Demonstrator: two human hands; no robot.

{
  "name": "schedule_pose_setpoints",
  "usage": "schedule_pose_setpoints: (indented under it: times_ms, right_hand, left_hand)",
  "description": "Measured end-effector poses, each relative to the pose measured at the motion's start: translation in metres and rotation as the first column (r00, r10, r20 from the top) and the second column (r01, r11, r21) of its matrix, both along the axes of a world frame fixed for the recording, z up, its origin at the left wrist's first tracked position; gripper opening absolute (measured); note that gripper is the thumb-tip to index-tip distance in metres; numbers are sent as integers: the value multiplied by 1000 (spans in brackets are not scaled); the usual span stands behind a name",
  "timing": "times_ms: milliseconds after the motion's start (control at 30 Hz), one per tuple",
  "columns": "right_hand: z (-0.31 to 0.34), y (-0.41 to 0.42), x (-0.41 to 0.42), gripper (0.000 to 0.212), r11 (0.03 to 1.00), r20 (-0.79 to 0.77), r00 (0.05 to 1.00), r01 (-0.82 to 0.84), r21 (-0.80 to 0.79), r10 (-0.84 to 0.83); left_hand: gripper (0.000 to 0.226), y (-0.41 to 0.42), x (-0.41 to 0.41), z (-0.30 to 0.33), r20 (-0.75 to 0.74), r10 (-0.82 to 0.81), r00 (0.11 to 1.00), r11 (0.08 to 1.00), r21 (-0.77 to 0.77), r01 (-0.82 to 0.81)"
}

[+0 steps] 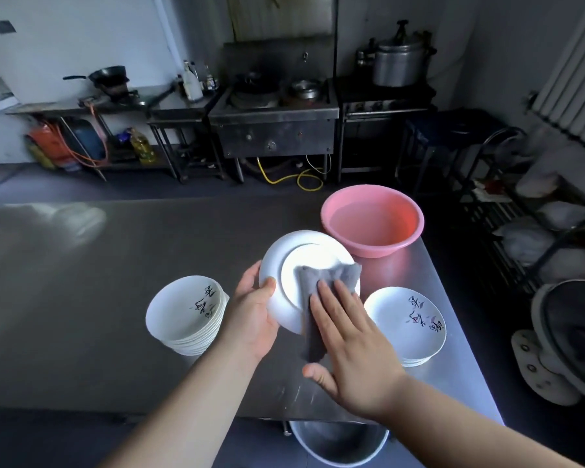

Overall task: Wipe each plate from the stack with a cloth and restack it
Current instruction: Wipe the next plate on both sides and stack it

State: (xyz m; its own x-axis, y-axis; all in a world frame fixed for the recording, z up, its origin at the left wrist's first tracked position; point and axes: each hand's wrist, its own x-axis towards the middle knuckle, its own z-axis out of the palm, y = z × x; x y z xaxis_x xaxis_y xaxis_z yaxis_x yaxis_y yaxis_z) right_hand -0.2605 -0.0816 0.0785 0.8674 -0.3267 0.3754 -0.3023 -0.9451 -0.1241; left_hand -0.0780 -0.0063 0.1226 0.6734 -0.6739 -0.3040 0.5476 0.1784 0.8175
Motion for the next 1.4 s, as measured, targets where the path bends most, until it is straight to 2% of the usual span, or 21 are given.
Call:
schedule_pose_setpoints:
  times_ms: [200, 367, 500, 633, 700, 767, 833, 933, 1067, 1167, 1300, 1400]
  right_hand:
    - [18, -37, 20, 91, 984, 20, 986, 166, 62, -168]
    - [-3, -5, 3, 79, 973, 156, 980, 88, 216, -123]
    - [8, -27, 3, 62, 924, 290, 942, 47, 381, -167]
    - [53, -78, 20, 62, 928, 213, 972, 12, 372, -98]
    - [63, -82, 22, 62, 934, 184, 981, -2, 356, -68]
    - [57, -69, 18, 64, 934, 230, 967, 22, 357, -111]
    - [41, -42, 10, 67, 916, 279, 941, 68, 396, -191]
    - [25, -11, 2, 76, 882, 253, 941, 85, 463, -224]
    - [48, -48, 23, 76, 868, 225, 924, 179, 463, -310]
    - [55, -54, 33, 77, 849, 276, 892, 186, 495, -357]
    - [28, -5, 24, 79, 769, 356, 842, 104, 630, -406]
    - [30, -19, 17, 64, 718, 434, 762, 59, 693, -481]
  left_hand:
    - [43, 4, -4, -4, -10, -25, 1000, 1000, 13, 25]
    - [44, 4, 4, 3, -12, -10, 1000, 1000, -19, 10]
    - [49, 13, 5, 7, -19, -111, 994, 994, -13, 111]
    - [60, 17, 3, 16, 17, -192, 981, 981, -11, 192]
    - [54, 17, 3, 21, 32, -180, 983, 984, -12, 180]
    - [44, 15, 4, 22, 24, -140, 990, 990, -29, 141]
    - [43, 13, 4, 21, 5, -102, 995, 994, -46, 102]
    - [44, 11, 4, 18, -7, -77, 997, 996, -50, 77]
    - [44, 10, -3, 17, -27, -72, 997, 996, -50, 71]
    - [45, 2, -8, 20, -56, -58, 997, 994, -99, 53]
    - [49, 1, -20, 25, -17, -140, 990, 981, -136, 137]
    - [65, 9, -16, 33, 46, -290, 956, 949, -118, 293]
